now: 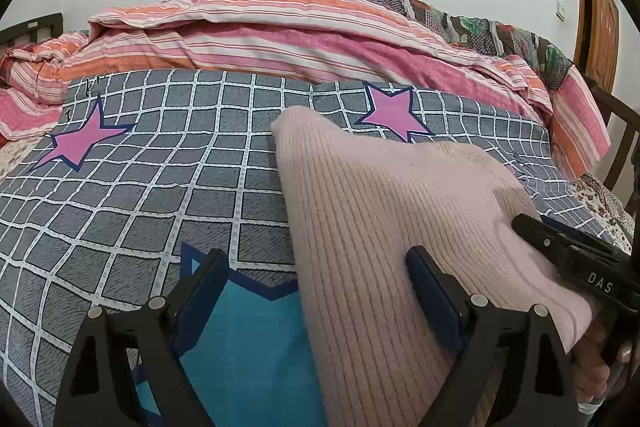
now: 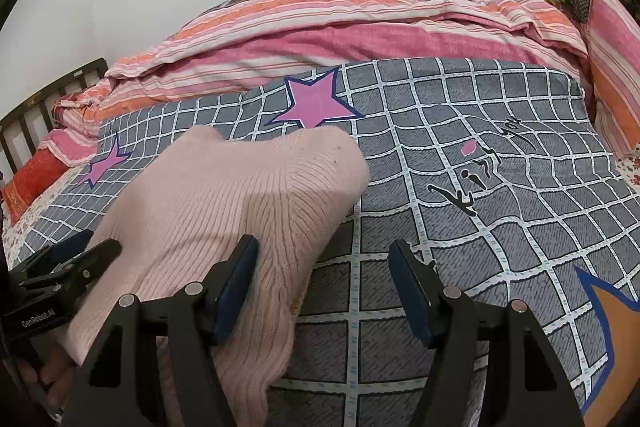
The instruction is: Fold small clothes
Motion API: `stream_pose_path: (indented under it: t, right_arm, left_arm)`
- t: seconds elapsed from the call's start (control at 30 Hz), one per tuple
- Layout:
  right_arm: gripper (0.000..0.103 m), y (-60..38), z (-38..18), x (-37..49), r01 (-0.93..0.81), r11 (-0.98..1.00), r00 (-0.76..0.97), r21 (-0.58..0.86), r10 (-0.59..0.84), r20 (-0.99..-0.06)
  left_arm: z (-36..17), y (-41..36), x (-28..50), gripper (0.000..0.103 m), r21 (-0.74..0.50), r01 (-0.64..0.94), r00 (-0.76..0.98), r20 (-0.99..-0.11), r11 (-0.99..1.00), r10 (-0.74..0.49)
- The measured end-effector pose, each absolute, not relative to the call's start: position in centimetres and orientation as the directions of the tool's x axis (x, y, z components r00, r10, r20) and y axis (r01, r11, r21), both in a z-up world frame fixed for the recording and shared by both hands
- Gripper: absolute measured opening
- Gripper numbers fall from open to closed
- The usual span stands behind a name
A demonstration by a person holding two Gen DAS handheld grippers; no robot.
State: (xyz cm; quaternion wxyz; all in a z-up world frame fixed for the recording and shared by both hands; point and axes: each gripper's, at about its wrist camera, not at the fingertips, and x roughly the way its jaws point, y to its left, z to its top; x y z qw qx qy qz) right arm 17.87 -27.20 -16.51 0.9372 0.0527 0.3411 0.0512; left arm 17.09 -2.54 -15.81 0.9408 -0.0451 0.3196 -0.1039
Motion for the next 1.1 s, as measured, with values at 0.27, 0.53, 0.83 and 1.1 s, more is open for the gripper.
stream_pose_path:
  t: [0.27,0.53,0.83,1.1]
  right_arm:
    - [0.065,-27.2,-16.5,17.8,-0.06,0.989,0.762,0.134,0.132,-0.633]
    - [0.065,-27.2,-16.5,17.8,-0.06,0.989,0.763,0.135,0.132,-0.633]
    - [0.065,-27.3,-16.5,17.8,-0.061,0.989,0.764,0.137,0.135,-0.631]
    - [0.065,-27.9,-16.1,17.3,-0.075,0.978,0.784,0.196,0.179,-0.594]
  left_arm:
    - [-15.8,-2.5,17.1,0.091,-0.152,0.167,0.774,-0.592,0.974,-0.225]
    - [-15.8,-2.5,17.0,0.091,-0.153,0.166,0.774,-0.592,0.974,-0.225]
    - [-15.8,-2.4,17.0,0.091,-0.155,0.167,0.774,-0.591,0.974,-0.226]
    - [-15.2,-1.1,17.7,0.09,-0.278,0.195,0.73,-0.599,0.94,-0.329]
